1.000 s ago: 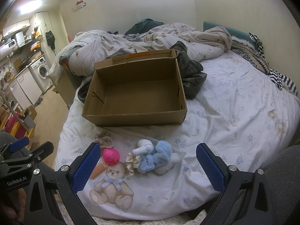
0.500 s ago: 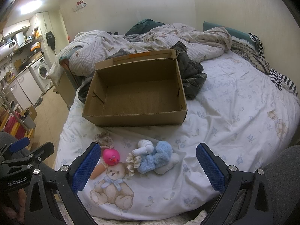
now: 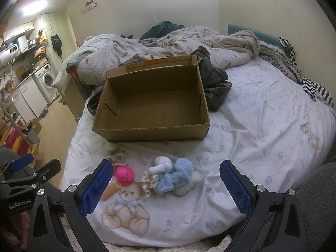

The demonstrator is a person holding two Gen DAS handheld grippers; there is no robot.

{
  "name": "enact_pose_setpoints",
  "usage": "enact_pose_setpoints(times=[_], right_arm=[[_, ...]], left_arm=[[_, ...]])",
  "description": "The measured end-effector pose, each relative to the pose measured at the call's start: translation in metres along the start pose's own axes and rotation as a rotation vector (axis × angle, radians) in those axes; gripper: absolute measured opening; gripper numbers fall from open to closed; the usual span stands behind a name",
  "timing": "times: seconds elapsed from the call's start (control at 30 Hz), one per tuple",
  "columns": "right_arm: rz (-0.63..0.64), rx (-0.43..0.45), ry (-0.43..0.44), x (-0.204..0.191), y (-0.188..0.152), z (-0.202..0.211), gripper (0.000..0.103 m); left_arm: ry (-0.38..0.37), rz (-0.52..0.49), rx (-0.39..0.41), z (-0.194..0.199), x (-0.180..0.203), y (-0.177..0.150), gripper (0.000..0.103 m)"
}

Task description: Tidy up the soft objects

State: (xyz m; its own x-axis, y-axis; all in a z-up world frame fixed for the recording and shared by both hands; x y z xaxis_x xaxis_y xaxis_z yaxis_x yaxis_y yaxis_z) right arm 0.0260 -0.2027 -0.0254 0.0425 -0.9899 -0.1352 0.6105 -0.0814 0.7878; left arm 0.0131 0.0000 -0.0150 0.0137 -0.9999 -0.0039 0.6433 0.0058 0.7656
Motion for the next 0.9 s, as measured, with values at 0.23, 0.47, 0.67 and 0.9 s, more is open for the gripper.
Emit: enact_pose_setpoints(times=[0.23,0.47,0.67,0.9], right_arm=[[0.001,0.0,0.0,0.0,0.0,0.0,0.103],[0.0,0.0,0.0,0.0,0.0,0.0,0.103],[-0.001,0.0,0.001,0.0,0.0,0.0,0.103],[-0.007,-0.013,0.019,-0.003,0.007,0.001,0.103]], left_arm=[[0.0,0.0,-0.001,0.0,0.0,0.0,0.103],[0.0,0.0,0.0,0.0,0.0,0.0,0.103],[-0.008,-0.011,0.001,0.003,0.004,0.0,0.103],[-0.03,-0.025,-0.026,0.007,0.011,0.011,0.103]])
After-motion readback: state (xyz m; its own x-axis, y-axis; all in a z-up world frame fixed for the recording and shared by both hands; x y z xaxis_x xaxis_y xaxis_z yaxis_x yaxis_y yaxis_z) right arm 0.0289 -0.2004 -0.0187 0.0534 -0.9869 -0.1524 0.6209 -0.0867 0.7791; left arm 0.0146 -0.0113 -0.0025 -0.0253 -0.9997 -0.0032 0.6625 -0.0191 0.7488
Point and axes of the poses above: each gripper's, at about its wrist camera, not at the fingertips, and z roughly against the way its jaws point, x to its right, y to its top, the point moved 2 cm from there along -z, roughly the way its jaws point, and after that the axes turned 9 degrees about x, right-handed, at the moved point
